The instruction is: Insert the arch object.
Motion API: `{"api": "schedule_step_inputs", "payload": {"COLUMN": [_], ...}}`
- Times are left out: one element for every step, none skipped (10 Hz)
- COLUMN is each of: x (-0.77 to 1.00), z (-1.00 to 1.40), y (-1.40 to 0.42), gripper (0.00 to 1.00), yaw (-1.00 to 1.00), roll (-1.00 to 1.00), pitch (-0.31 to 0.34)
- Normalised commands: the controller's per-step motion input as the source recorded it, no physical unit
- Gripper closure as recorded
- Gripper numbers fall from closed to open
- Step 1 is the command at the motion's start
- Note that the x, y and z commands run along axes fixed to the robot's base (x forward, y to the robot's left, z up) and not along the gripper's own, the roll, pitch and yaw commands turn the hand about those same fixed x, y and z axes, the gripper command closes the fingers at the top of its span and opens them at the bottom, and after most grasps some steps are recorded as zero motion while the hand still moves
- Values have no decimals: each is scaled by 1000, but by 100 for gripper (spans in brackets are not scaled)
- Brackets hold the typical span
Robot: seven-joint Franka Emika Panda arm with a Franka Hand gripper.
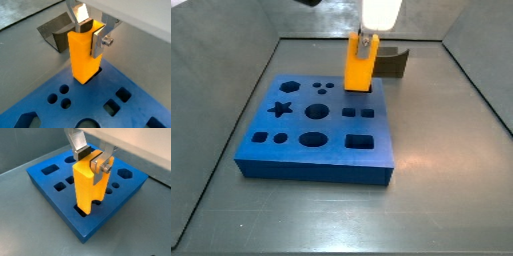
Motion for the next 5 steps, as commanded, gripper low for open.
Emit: {"api": "schedule_step_inputs", "payload": {"x": [77,97,134,180,177], "z": [-249,-251,-274,-280,-297], "y": [0,0,0,0,0], "gripper": [100,100,100,100,100], "yaw": [-437,-431,-374,-260,-57], "roll": [7,0,-1,-6,0], "pitch": [0,0,-26,-56,-54]}}
